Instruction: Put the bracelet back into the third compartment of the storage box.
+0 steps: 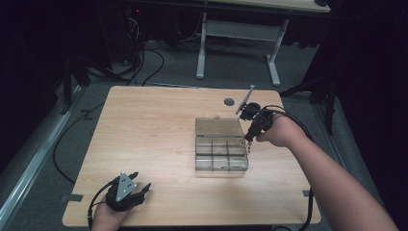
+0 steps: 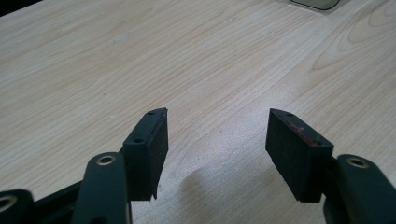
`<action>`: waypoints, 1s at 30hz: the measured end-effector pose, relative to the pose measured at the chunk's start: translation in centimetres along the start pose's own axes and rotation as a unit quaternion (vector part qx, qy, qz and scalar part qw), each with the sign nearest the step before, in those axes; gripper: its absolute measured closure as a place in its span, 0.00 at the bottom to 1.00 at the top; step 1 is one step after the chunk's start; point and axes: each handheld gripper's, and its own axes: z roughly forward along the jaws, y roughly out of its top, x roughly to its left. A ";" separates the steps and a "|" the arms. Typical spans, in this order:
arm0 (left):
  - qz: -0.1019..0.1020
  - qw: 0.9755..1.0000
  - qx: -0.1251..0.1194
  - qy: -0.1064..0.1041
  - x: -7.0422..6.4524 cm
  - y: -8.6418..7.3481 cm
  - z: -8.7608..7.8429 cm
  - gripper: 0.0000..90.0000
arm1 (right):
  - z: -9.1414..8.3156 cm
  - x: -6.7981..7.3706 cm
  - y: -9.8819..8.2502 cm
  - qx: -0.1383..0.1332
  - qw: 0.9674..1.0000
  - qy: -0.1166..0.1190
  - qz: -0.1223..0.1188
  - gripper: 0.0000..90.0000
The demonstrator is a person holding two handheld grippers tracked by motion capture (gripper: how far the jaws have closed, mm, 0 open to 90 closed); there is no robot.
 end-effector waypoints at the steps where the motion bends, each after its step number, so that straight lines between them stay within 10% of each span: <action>1: 0.000 1.000 0.000 0.000 0.0 0.0 0.0 0.44 | 0.3 -0.1 0.2 0.002 1.000 0.000 -0.001 0.93; 30: 0.000 1.000 -0.001 -0.002 0.0 0.0 0.0 0.44 | 7.6 -3.0 3.3 0.028 0.999 -0.003 0.015 0.93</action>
